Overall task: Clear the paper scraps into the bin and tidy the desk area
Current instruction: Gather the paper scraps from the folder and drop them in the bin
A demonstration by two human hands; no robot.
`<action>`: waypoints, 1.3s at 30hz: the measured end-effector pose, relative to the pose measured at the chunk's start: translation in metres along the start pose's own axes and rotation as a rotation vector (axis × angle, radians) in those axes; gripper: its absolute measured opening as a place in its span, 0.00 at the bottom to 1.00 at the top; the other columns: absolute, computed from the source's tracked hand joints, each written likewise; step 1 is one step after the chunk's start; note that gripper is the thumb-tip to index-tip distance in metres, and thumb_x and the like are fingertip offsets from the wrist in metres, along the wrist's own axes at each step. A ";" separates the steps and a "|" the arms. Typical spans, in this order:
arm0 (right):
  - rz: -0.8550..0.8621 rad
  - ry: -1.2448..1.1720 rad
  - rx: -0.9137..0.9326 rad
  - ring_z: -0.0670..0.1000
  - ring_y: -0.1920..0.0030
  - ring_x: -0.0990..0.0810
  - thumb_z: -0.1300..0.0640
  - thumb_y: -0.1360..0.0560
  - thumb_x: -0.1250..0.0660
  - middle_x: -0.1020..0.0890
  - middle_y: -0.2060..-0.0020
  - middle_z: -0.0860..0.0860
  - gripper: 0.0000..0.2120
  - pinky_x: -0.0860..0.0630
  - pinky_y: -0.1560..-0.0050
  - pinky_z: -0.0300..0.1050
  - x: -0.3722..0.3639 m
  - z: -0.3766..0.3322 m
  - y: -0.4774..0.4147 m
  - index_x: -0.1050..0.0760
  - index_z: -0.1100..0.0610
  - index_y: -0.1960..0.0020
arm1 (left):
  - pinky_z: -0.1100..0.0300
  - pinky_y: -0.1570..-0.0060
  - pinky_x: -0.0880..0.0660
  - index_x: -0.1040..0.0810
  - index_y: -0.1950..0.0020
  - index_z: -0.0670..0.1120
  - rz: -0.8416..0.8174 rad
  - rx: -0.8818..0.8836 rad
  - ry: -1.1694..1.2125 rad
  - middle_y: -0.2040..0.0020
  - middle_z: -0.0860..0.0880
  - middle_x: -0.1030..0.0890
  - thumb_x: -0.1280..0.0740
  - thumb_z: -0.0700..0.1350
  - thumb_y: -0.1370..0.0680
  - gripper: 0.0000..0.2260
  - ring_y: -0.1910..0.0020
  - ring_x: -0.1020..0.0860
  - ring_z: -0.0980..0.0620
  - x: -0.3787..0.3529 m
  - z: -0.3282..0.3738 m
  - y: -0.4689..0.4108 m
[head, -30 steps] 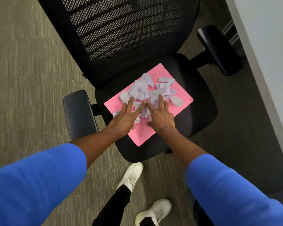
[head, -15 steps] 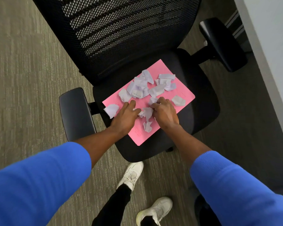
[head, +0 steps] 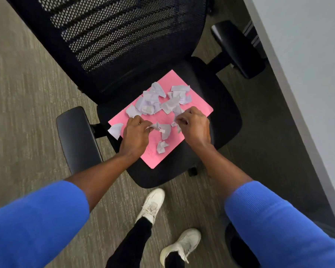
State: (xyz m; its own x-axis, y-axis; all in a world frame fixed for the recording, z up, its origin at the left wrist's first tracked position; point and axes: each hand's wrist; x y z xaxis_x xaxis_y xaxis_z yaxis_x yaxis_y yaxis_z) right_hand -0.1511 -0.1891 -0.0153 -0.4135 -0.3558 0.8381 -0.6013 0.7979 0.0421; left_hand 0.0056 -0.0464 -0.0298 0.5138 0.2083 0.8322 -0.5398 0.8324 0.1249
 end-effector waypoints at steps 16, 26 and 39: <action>0.248 -0.283 -0.579 0.47 0.56 0.17 0.63 0.27 0.21 0.17 0.56 0.47 0.06 0.18 0.52 0.47 0.034 0.110 0.239 0.10 0.53 0.53 | 0.48 0.44 0.26 0.13 0.41 0.44 -0.274 -0.153 0.099 0.49 0.42 0.19 0.29 0.41 0.19 0.08 0.46 0.21 0.40 -0.114 0.130 0.131; 0.256 -0.315 -0.997 0.49 0.46 0.13 0.58 0.23 0.25 0.09 0.50 0.49 0.06 0.30 0.47 0.29 0.013 0.217 0.415 0.11 0.51 0.49 | 0.53 0.42 0.28 0.15 0.41 0.42 -0.661 -0.084 0.086 0.42 0.41 0.14 0.29 0.46 0.18 0.09 0.40 0.19 0.39 -0.236 0.199 0.245; 0.464 -0.172 -1.040 0.62 0.57 0.12 0.61 0.30 0.18 0.11 0.60 0.59 0.04 0.17 0.54 0.58 -0.025 0.346 0.529 0.12 0.59 0.60 | 0.55 0.35 0.26 0.15 0.37 0.41 -0.932 0.006 0.024 0.34 0.41 0.16 0.29 0.47 0.19 0.14 0.34 0.18 0.42 -0.397 0.258 0.328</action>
State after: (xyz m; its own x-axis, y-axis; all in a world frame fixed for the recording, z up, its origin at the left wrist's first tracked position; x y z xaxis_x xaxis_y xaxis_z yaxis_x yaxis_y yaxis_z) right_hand -0.6953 0.0730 -0.2023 -0.5837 0.0793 0.8081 0.4546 0.8565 0.2444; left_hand -0.5474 0.0111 -0.1801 0.7552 -0.5320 0.3829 0.0942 0.6662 0.7398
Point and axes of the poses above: each hand's wrist, its own y-axis away from the middle knuckle, its own x-axis out of the back of the hand, z = x × y
